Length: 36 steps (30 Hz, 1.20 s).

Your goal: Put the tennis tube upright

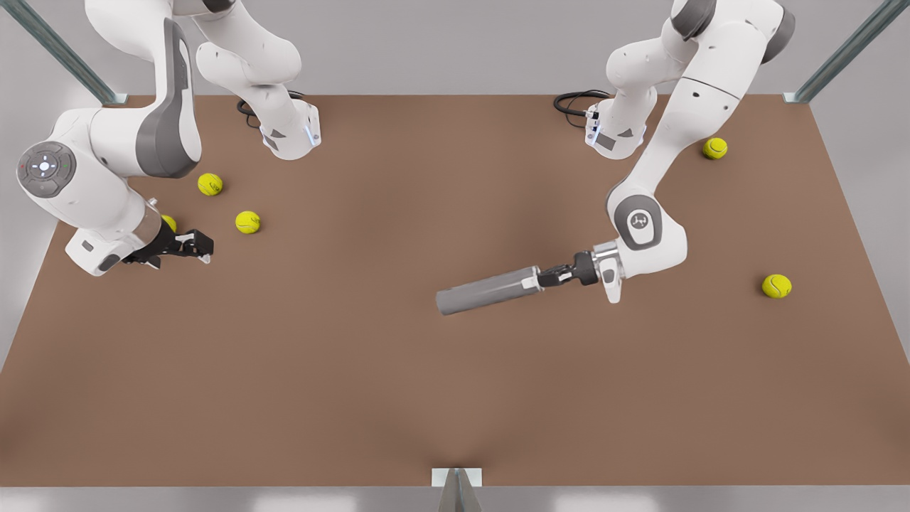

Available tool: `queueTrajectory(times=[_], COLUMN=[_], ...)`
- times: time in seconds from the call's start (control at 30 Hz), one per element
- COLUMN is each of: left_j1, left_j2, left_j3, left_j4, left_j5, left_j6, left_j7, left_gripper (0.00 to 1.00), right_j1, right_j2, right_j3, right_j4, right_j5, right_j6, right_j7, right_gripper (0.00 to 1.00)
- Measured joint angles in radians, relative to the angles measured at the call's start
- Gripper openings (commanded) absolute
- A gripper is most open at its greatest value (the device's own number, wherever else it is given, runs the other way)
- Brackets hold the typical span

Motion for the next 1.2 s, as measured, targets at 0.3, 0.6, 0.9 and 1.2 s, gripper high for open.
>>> queueTrajectory(times=[0.3,0.6,0.9,1.2], left_j1=[0.03,0.046,0.043,0.019], left_j2=[-0.07,-0.112,-0.114,-0.111], left_j3=[0.0,0.0,0.0,-0.013], left_j4=[0.007,0.081,0.191,0.265], left_j5=[0.228,0.495,0.87,1.181], left_j6=[-0.016,-0.13,-0.271,-0.381], left_j7=[-0.196,-0.469,-0.646,-0.744], left_gripper=[0.21,0.21,0.21,0.21], right_j1=[-0.046,-0.053,-0.044,-0.044], right_j2=[-0.005,0.018,0.02,0.023], right_j3=[0.0,0.006,0.007,0.007], right_j4=[0.01,0.012,-0.015,-0.017], right_j5=[-0.001,0.0,0.002,0.002], right_j6=[0.053,0.037,0.037,0.043], right_j7=[0.001,-0.098,-0.088,-0.089], right_gripper=[1.0,1.0,1.0,1.0])
